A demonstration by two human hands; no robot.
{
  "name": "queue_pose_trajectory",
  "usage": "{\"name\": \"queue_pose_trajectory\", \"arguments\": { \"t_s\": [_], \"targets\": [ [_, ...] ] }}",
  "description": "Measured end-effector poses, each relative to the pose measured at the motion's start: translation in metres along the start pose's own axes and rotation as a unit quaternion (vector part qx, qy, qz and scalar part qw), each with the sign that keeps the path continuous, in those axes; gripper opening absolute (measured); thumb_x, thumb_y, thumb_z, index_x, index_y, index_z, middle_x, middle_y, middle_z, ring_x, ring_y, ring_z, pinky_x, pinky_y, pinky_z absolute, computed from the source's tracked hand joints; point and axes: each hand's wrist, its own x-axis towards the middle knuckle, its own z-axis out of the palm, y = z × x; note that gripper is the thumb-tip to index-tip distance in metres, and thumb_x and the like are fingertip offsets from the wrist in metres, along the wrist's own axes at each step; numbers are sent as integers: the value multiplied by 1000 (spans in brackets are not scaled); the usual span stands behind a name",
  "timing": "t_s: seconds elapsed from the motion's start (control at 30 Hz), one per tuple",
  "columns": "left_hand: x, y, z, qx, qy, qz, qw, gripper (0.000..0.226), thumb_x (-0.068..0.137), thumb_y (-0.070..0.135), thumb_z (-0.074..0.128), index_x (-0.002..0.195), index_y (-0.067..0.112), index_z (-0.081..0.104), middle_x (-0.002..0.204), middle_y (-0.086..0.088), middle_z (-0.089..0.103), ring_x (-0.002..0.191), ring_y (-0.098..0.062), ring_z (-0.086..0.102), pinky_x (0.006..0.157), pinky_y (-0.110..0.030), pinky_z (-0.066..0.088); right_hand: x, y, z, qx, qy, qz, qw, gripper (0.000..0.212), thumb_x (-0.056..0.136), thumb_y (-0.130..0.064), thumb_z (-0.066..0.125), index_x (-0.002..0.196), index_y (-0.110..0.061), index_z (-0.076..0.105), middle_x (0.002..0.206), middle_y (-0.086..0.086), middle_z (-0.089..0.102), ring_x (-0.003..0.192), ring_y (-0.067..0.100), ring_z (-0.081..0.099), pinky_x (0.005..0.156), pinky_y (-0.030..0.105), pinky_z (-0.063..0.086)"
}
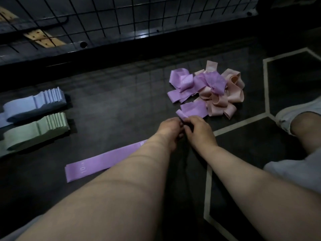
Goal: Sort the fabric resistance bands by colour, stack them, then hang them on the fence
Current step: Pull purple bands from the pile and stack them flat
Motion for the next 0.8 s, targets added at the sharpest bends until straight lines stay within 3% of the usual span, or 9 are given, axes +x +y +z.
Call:
{"name": "queue_pose_trajectory", "arguments": {
  "t_s": [0.13,0.23,0.3,0.37,0.43,0.5,0.6,0.67,0.8],
  "targets": [
    [-3,9,-8,-76,8,-3,997,28,97,34,57,81,13,65,64,-3,67,58,-19,63,64,-28,51,-11,-30,-5,33,15,-91,995,14,83,-5,65,97,-7,70,98,12,66,91,28,63,81,35,50],
    [-3,13,-18,-43,17,36,998,14,96,20,59,98,12,71,91,-11,72,81,-26,68,80,-38,58,-16,-43,-6,42,9,-105,994,13,76,-12,62,89,-11,63,89,11,65,80,31,62,73,39,51],
    [-5,14,-25,4,41,51,998,19,95,9,55,106,12,70,99,-14,72,83,-26,67,83,-42,58,-13,-47,-6,83,47,-72,993,16,73,-12,61,89,-11,59,92,9,62,82,28,59,77,42,51],
    [-10,16,-32,30,37,69,997,16,97,10,54,106,14,68,100,-15,71,83,-27,66,81,-43,58,-5,-52,-12,79,39,-62,994,40,71,-13,62,110,-10,60,111,9,59,101,26,56,93,45,47],
    [-15,20,-37,57,13,93,994,14,97,13,58,107,12,68,101,-15,72,84,-28,67,77,-39,58,0,-61,-24,29,-76,-36,996,69,72,-19,62,140,-19,47,130,6,55,121,24,49,111,41,35],
    [-19,24,-42,85,-1,120,989,13,95,14,62,105,10,69,101,-16,72,89,-31,69,79,-39,59,3,-63,-35,-39,-170,-21,984,74,78,-16,65,146,-28,38,125,-1,56,117,18,46,114,33,27],
    [-22,33,-49,82,5,146,986,2,91,12,67,91,13,69,94,-17,72,86,-31,69,79,-40,59,6,-59,-49,-43,-183,-3,982,61,74,-26,69,128,-43,46,103,-16,61,104,18,54,104,40,42],
    [-27,39,-52,80,3,157,984,3,90,12,69,88,14,67,85,-14,69,78,-27,64,73,-35,56,7,-58,-60,2,-189,23,982,46,77,-19,70,117,-34,55,96,-9,65,95,21,62,90,37,54],
    [-40,45,-58,-12,-36,128,991,27,90,32,70,104,10,68,99,-14,72,93,-31,69,87,-44,58,6,-68,-73,87,-195,27,977,26,79,3,65,95,-18,68,94,6,68,89,18,64,81,31,54]
  ]
}}
